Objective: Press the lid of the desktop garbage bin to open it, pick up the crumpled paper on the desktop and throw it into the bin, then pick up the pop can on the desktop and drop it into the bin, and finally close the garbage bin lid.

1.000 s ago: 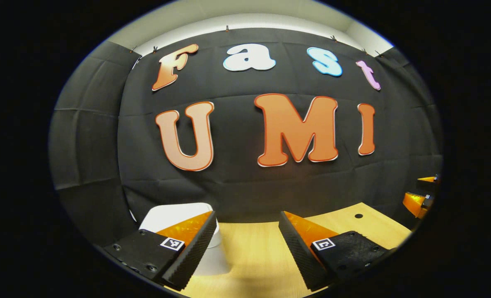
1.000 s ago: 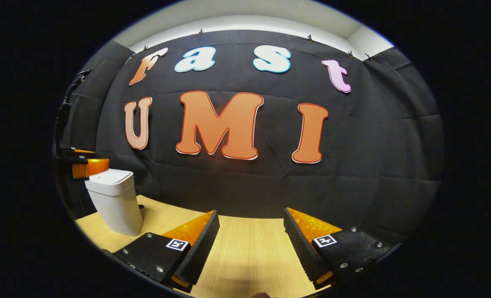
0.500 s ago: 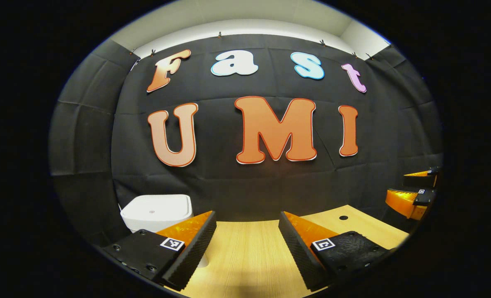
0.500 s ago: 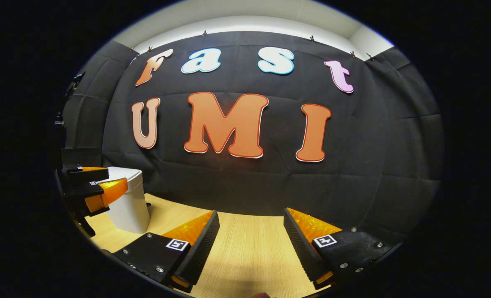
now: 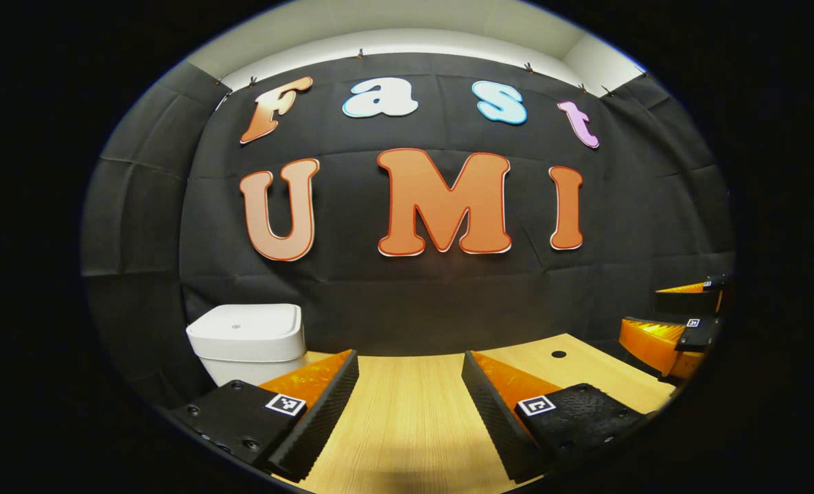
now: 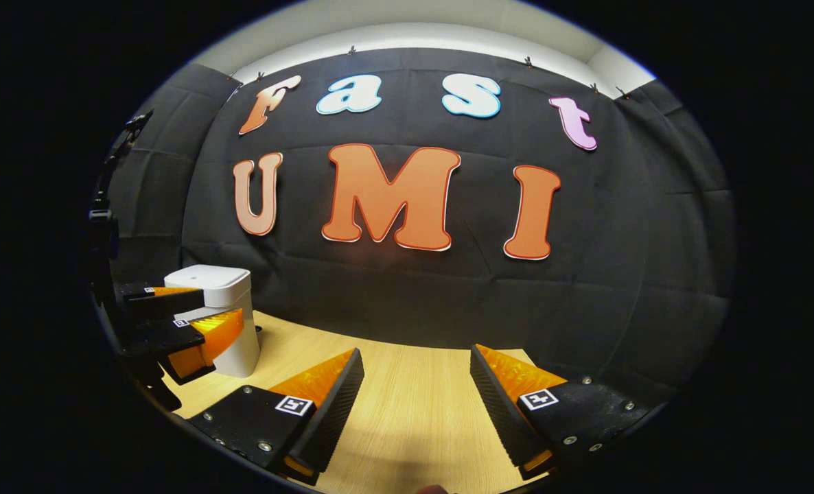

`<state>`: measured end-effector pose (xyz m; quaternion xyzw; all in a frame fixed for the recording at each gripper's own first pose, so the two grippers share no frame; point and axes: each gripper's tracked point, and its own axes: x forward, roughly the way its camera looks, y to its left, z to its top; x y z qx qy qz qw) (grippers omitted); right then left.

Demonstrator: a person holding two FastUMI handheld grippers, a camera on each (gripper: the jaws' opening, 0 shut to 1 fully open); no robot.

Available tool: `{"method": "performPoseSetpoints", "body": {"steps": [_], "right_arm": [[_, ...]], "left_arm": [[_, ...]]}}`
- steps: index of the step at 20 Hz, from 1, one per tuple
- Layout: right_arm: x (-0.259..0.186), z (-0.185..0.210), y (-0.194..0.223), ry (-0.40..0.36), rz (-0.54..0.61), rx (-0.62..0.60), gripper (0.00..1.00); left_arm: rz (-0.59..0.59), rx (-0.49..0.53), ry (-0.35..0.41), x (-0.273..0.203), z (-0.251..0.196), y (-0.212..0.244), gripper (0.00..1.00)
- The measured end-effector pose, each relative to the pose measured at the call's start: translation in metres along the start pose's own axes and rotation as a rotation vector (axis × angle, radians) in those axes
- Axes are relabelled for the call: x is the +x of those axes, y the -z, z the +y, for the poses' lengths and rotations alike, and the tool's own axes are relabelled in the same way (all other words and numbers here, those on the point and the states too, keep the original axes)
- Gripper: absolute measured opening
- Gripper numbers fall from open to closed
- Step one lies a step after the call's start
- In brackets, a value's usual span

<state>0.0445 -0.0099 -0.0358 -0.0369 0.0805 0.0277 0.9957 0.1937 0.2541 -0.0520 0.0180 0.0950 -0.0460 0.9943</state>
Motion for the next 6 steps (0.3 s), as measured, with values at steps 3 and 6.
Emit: {"method": "performPoseSetpoints", "body": {"steps": [3,6], "right_arm": [[-0.001,-0.014,-0.004,0.032,-0.009,0.005,0.93],[-0.001,-0.023,-0.004,0.051,-0.008,0.007,0.93]], "left_arm": [[0.004,0.009,0.030,0.001,-0.006,-0.001,0.96],[-0.003,0.017,0.053,0.005,-0.012,-0.002,0.96]]}}
